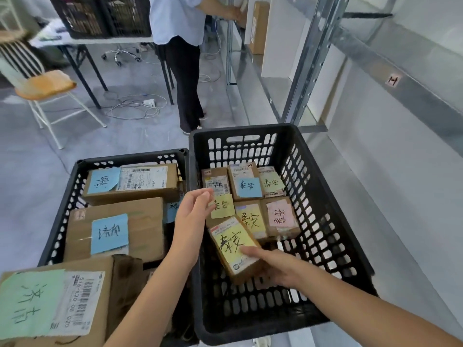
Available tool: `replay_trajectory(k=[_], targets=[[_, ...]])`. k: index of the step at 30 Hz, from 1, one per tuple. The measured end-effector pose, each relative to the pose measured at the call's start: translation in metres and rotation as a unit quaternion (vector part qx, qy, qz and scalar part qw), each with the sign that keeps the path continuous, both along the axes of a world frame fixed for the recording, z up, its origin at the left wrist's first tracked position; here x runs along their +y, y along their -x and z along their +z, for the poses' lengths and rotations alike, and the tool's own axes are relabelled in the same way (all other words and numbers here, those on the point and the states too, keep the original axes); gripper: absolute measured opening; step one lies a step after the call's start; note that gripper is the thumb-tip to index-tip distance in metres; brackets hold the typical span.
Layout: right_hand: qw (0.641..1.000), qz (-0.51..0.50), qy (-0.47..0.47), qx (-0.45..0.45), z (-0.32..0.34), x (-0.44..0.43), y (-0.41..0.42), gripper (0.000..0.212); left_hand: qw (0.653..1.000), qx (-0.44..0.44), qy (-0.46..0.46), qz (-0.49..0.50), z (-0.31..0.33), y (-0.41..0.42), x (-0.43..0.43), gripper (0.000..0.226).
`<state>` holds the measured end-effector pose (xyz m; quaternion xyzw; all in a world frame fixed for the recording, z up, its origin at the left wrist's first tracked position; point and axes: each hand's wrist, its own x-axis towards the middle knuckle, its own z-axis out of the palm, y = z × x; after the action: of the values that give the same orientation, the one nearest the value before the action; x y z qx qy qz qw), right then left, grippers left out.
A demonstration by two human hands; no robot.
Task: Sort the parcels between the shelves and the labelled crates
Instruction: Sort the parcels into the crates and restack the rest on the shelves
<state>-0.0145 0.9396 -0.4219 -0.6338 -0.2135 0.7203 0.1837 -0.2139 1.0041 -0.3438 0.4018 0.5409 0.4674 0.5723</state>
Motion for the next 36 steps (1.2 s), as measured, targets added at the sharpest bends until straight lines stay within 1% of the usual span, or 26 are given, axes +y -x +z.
replay_trajectory(k=[1, 2, 5, 8, 10, 13, 16, 19, 22, 24, 27, 29, 32, 34, 36], targets=[[1.000, 0.004, 0.006, 0.003, -0.005, -0.001, 0.004, 0.085, 1.000, -0.002, 0.000, 0.006, 0.000, 0.000, 0.002, 0.019], [1.000, 0.014, 0.009, 0.006, -0.010, -0.002, 0.008, 0.089, 1.000, -0.003, -0.001, 0.009, 0.001, 0.000, 0.004, 0.020], [0.996, 0.080, 0.029, 0.041, -0.021, -0.005, 0.017, 0.084, 1.000, -0.004, -0.003, 0.014, 0.002, 0.002, 0.008, 0.021], [0.992, 0.099, 0.046, 0.060, -0.028, -0.006, 0.018, 0.079, 1.000, -0.001, 0.007, 0.018, 0.002, 0.002, 0.010, 0.020], [0.993, 0.090, 0.050, 0.061, -0.030, -0.004, 0.016, 0.074, 1.000, 0.004, 0.015, 0.020, 0.002, 0.002, 0.010, 0.020], [0.996, 0.046, 0.041, 0.059, -0.037, 0.002, 0.019, 0.063, 1.000, 0.014, 0.018, 0.015, 0.002, 0.001, 0.009, 0.020], [0.997, 0.052, 0.033, 0.053, -0.047, 0.004, 0.026, 0.054, 1.000, 0.018, 0.009, 0.016, 0.001, 0.003, 0.009, 0.020], [0.998, 0.032, 0.027, 0.049, -0.057, 0.003, 0.028, 0.054, 0.999, 0.029, -0.001, 0.014, 0.001, 0.005, 0.009, 0.019], [1.000, 0.016, 0.020, 0.001, -0.064, 0.003, 0.032, 0.048, 0.999, 0.034, 0.007, -0.008, 0.003, 0.004, 0.011, 0.021], [0.998, 0.029, 0.001, -0.047, -0.067, 0.006, 0.036, 0.053, 0.999, 0.038, 0.008, -0.025, 0.006, 0.002, 0.012, 0.022], [0.991, 0.101, 0.003, -0.089, -0.062, 0.016, 0.035, 0.063, 0.998, 0.047, -0.005, -0.040, 0.012, 0.000, 0.014, 0.022], [0.982, 0.137, -0.012, -0.127, -0.058, 0.022, 0.034, 0.065, 0.997, 0.052, -0.015, -0.047, 0.018, -0.001, 0.014, 0.021], [0.949, 0.199, -0.070, -0.233, -0.047, 0.031, 0.037, 0.057, 0.993, 0.091, -0.021, -0.079, 0.027, -0.001, 0.012, 0.019], [0.916, 0.242, -0.109, -0.300, -0.032, 0.038, 0.037, 0.048, 0.984, 0.132, -0.041, -0.109, 0.032, 0.001, 0.011, 0.018], [0.886, 0.255, -0.143, -0.360, -0.008, 0.045, 0.032, 0.044, 0.974, 0.171, -0.066, -0.133, 0.040, 0.006, 0.010, 0.019]])
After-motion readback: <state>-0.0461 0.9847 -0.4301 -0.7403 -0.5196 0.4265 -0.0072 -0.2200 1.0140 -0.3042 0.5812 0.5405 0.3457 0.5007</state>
